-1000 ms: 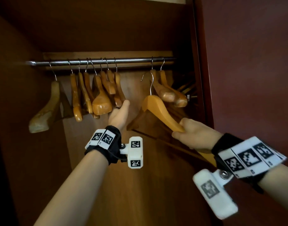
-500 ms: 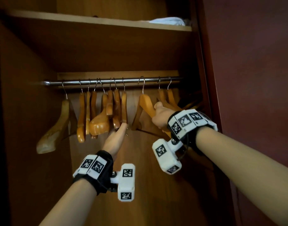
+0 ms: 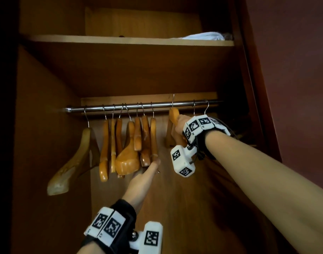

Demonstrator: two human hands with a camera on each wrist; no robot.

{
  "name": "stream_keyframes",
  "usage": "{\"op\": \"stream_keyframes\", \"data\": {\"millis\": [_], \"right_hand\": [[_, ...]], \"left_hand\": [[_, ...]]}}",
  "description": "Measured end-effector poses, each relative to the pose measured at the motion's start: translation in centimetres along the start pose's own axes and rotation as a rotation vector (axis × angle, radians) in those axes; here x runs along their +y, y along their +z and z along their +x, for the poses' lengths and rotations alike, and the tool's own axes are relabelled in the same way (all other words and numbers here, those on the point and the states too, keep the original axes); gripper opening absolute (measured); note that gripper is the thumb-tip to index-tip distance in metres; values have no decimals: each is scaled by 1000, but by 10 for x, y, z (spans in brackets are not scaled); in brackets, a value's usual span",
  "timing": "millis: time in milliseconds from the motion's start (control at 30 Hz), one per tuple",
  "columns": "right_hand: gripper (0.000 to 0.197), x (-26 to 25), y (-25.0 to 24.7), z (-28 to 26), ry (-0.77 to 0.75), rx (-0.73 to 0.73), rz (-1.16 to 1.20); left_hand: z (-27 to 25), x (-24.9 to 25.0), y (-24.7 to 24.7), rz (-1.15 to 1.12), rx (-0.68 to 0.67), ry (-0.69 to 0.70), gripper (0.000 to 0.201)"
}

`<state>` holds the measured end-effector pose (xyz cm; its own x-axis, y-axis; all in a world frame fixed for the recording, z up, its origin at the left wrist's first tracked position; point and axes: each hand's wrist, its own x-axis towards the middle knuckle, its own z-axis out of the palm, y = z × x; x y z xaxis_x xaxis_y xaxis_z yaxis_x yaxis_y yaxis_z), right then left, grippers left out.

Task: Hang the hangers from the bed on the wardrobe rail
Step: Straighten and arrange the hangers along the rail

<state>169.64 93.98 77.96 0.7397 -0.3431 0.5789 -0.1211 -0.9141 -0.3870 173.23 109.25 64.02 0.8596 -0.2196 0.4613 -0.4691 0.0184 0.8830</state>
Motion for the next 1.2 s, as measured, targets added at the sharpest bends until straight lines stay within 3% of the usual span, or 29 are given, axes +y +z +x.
{"op": "stream_keyframes", "data": {"millis": [67, 200, 267, 367, 433, 600, 800, 933, 1033, 1100, 1200], "right_hand": [[48, -5, 8, 7, 23, -66, -8], [76, 5, 28, 42, 48, -89, -146], [66, 13, 42, 59, 50, -102, -233], [38, 2, 39, 27, 18, -100, -296], [38, 1, 41, 18, 42, -122, -266], [43, -2, 44, 17, 55, -129, -142], [33, -4, 44, 3, 61, -101, -164], [27, -4, 40, -15, 21, 16, -134], [18, -11, 26, -33, -92, 141, 18], [19, -22, 15, -48, -176, 150, 144], [40, -42, 5, -62, -266, 61, 194]], "left_hand": [[5, -5, 1, -32, -11, 34, 60], [9, -10, 4, -22, -28, 43, 68], [8, -12, 8, -22, -37, 24, 75], [5, -12, 14, -34, -46, 54, 50], [3, -10, 17, -31, -44, 83, 35], [-1, -4, 18, -18, -50, 120, 31], [-6, -2, 14, 14, -41, 157, 17], [-12, -6, 9, 48, -49, 174, 18], [-18, -9, 3, 67, -82, 136, 52], [-20, -12, 0, 69, -74, 129, 67], [-25, -12, -5, 21, -72, 138, 50]]}}
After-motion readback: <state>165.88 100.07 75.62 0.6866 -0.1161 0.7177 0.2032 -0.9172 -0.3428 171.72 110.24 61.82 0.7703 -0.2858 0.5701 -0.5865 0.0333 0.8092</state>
